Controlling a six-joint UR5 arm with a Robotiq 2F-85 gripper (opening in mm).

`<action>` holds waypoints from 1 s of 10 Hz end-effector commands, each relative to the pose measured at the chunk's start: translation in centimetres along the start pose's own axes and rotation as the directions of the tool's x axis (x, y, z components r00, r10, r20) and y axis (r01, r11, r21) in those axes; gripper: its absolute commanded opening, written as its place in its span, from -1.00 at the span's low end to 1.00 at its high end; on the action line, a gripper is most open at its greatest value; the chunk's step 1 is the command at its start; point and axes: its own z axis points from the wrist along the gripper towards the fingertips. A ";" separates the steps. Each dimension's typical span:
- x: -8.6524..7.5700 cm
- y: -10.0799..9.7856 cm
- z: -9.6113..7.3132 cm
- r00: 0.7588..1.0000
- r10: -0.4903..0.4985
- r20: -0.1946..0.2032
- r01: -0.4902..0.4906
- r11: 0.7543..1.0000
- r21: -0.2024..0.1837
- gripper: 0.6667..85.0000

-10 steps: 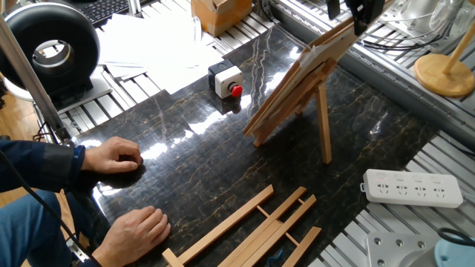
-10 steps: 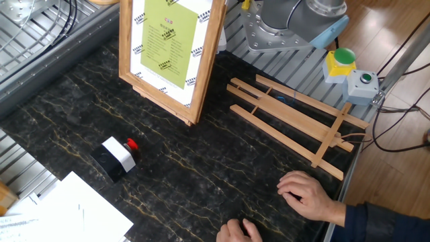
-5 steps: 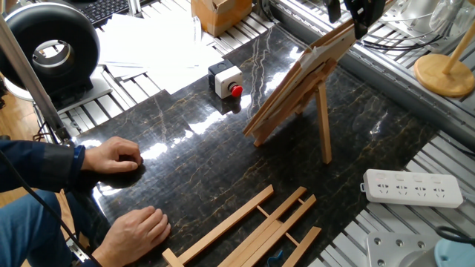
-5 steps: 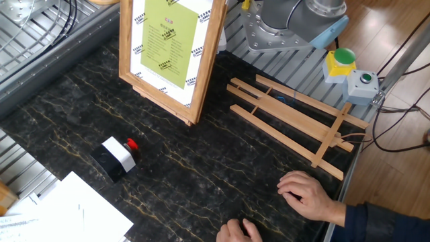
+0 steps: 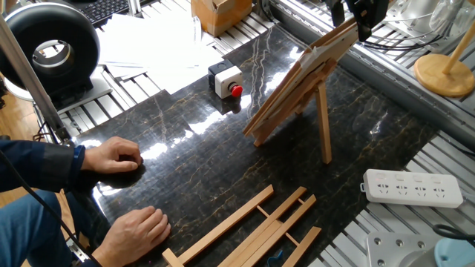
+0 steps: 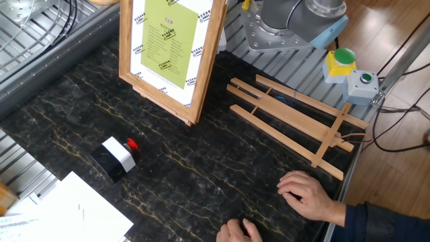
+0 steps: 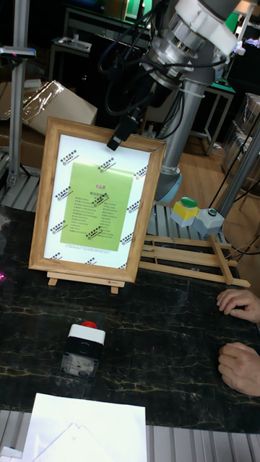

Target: Put the photo frame on the bracket

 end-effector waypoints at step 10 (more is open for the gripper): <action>2.8 1.7 -2.5 0.995 0.048 -0.089 -0.054 0.997 -0.059 0.34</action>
